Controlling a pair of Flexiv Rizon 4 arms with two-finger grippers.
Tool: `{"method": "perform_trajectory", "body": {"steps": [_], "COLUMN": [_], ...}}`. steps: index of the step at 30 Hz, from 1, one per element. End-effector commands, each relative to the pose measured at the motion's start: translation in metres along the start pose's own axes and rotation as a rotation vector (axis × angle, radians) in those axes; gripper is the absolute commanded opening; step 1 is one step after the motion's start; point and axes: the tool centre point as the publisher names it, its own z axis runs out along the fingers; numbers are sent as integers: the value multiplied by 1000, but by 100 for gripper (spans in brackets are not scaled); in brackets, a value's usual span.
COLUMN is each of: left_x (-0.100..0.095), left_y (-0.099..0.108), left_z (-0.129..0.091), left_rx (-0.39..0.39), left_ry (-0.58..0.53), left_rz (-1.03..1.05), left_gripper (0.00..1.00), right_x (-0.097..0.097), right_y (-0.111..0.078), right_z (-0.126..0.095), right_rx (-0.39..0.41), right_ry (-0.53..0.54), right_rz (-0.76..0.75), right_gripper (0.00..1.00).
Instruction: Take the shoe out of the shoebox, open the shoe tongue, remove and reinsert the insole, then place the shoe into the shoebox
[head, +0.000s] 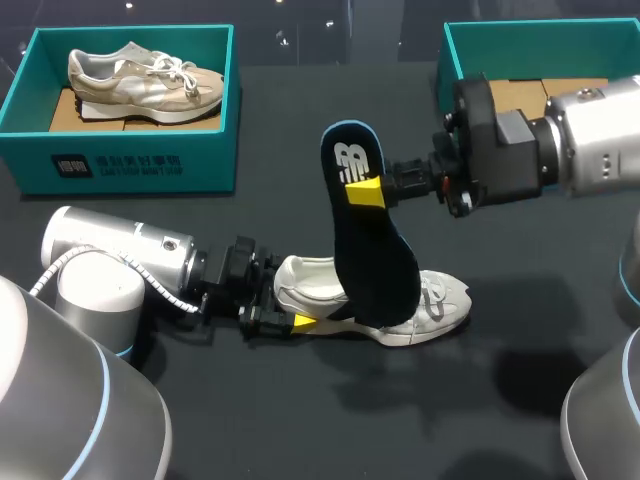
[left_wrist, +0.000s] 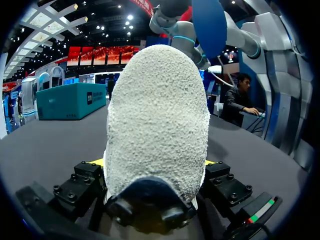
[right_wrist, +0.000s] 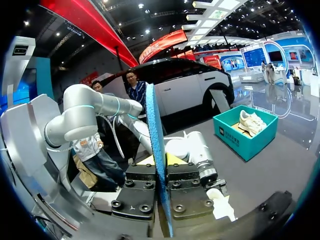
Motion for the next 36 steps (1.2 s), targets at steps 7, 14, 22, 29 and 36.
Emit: {"method": "perform_trajectory", "body": {"steps": [7,14,22,29,36], "left_x": [0,0,0,0,0], "left_y": [0,0,0,0,0], "left_z": [2,2,2,2,2], "left_rx": [-2,-2,-2,-2,-2], "left_ry": [1,1,1,1,1], "left_rz": [0,0,0,0,0], "left_gripper": [0,0,0,0,0], "right_x": [32,44,54,56,50], "right_y": [-15,-23,-28,-31,-27], "right_z": [-42,-54,-70,-78,-78], "right_rx": [-74,-97,-139,-138,-124], "right_ry": [-90,-121,-164,-187,-191], "right_rz": [57,105,128,153,133], "right_gripper": [0,0,0,0,0]}}
